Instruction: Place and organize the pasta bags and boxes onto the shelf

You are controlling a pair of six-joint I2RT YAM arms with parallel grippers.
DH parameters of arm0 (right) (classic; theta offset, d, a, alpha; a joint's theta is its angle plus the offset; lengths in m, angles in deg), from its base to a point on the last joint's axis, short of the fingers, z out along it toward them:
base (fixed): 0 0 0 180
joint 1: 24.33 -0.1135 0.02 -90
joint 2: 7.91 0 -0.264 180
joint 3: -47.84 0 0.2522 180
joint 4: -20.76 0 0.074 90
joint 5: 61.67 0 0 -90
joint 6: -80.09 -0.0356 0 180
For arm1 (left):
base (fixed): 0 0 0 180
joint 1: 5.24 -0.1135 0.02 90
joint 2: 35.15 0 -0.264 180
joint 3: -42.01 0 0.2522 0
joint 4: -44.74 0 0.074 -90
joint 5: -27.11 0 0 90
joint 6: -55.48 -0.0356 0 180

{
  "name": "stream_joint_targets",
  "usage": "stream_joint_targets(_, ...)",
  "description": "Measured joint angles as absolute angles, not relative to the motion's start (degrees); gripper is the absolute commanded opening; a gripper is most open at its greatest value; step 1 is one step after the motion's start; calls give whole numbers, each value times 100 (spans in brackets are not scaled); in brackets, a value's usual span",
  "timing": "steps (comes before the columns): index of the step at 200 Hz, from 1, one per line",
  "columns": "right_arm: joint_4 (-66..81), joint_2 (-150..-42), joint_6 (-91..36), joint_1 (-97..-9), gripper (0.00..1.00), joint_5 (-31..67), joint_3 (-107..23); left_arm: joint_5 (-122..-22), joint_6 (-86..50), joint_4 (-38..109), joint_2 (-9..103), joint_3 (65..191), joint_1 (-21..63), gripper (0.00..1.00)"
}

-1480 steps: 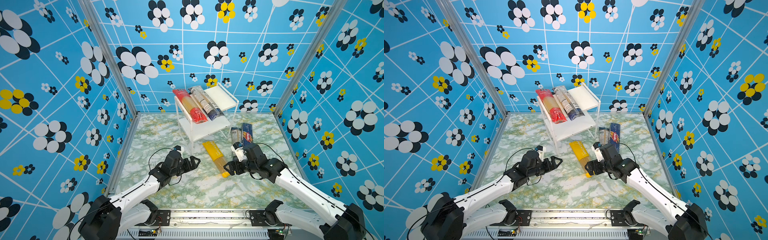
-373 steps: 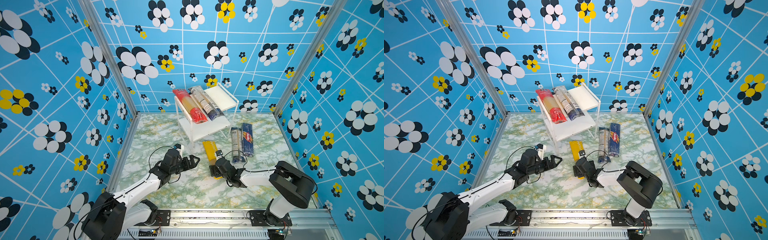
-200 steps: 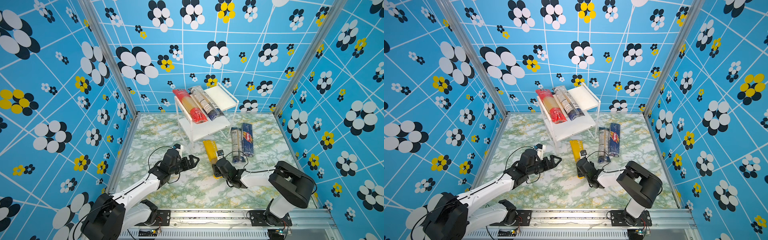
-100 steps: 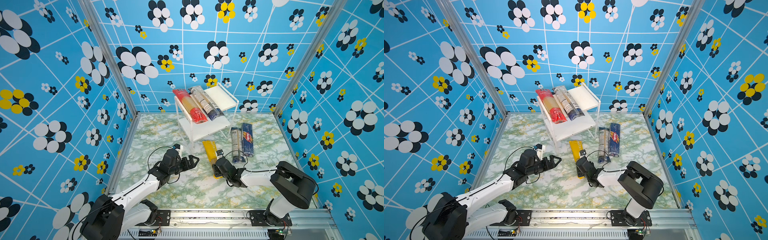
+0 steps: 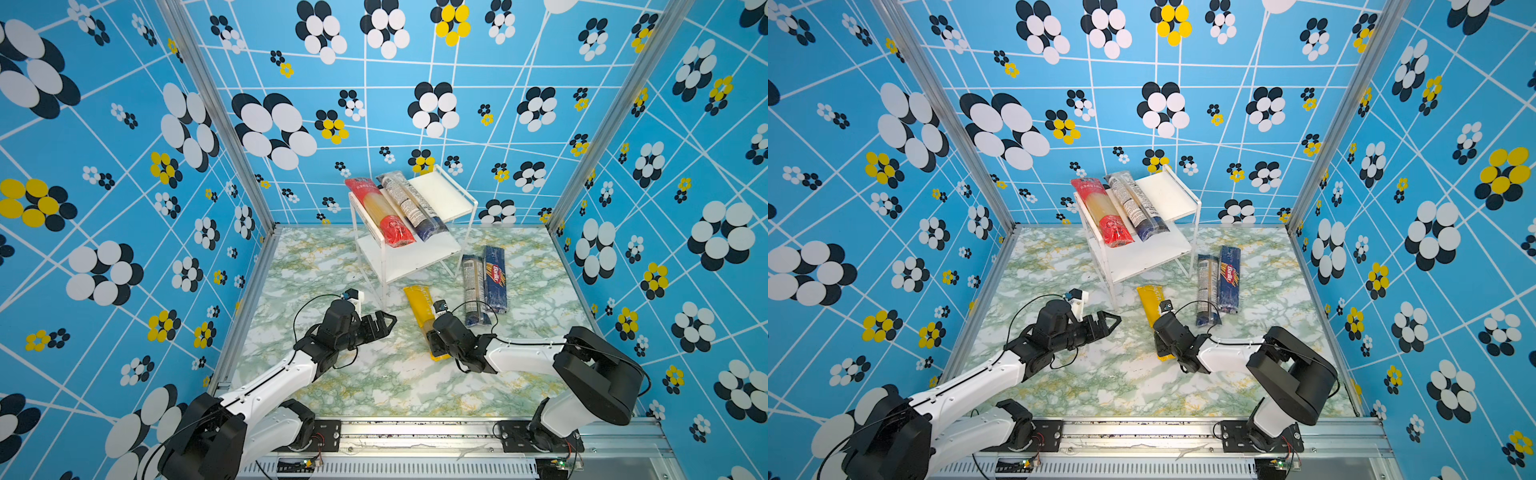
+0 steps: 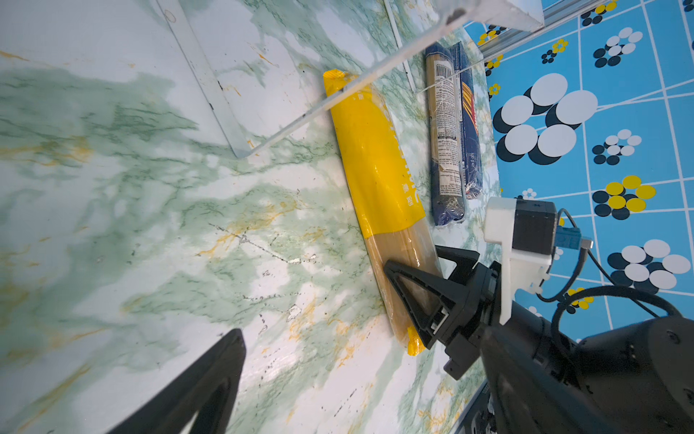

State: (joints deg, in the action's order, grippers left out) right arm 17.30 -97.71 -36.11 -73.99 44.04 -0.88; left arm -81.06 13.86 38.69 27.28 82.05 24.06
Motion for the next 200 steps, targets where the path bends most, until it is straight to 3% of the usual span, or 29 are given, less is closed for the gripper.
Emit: stream_joint_targets(200, -1004, -8142, -3325, -6621, 0, 3715, -274, -8135, 1386, 3875, 2728, 8131, 2362, 99)
